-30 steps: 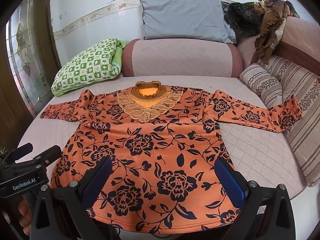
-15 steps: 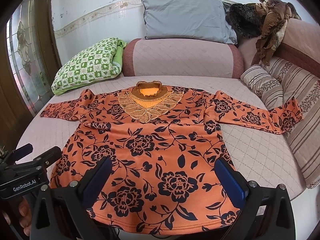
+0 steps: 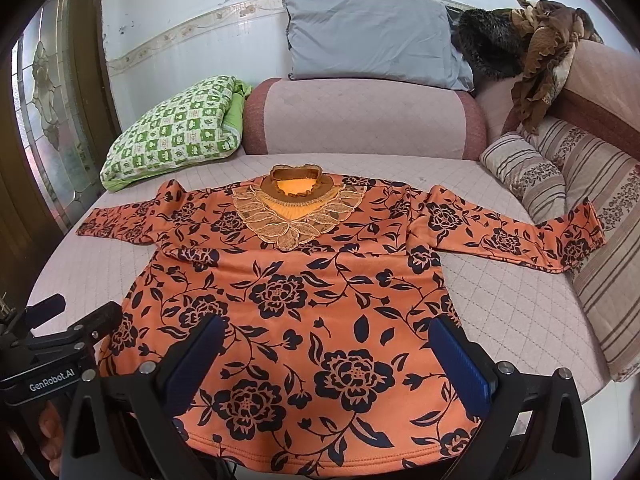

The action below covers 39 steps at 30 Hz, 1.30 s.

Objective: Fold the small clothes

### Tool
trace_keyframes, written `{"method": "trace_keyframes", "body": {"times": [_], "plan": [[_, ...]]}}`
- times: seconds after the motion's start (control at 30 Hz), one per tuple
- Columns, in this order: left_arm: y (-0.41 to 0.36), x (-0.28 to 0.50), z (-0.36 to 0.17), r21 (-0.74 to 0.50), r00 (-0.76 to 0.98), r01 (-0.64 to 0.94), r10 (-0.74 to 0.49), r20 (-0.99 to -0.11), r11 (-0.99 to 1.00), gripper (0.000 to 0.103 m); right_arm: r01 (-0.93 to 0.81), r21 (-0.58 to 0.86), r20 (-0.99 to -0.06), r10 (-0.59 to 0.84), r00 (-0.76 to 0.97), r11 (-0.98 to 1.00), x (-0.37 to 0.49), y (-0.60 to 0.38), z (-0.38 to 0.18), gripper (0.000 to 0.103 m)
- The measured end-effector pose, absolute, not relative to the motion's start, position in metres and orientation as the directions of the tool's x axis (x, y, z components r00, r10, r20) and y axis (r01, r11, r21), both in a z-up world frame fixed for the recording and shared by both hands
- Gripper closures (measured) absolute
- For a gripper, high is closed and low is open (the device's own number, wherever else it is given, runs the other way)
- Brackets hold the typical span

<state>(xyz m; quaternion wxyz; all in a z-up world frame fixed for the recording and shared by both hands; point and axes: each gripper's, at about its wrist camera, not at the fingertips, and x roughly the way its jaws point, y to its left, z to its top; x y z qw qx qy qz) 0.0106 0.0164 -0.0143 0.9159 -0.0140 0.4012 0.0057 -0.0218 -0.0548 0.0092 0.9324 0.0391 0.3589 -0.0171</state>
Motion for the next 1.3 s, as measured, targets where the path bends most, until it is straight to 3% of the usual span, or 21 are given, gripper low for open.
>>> {"method": "trace_keyframes", "body": {"times": [0.97,1.17,1.3], "plan": [[0.013,0.016,-0.025,-0.019,0.659,-0.017,-0.003,-0.752,1.000,0.000,0.075,0.116,-0.653,0.019,0.757,0.990,-0.017,-0.075,0.006,0.000],[0.014,0.027,-0.036,-0.033,0.635,-0.017,-0.015,-0.772,0.999,0.000,0.149,0.184,-0.622,-0.003,0.783,0.972,-0.011,-0.134,0.006,0.000],[0.016,0.038,-0.047,-0.061,0.611,-0.017,-0.038,-0.790,0.998,0.000,0.301,0.214,-0.611,-0.113,0.784,0.929,-0.001,-0.214,0.001,0.000]]}}
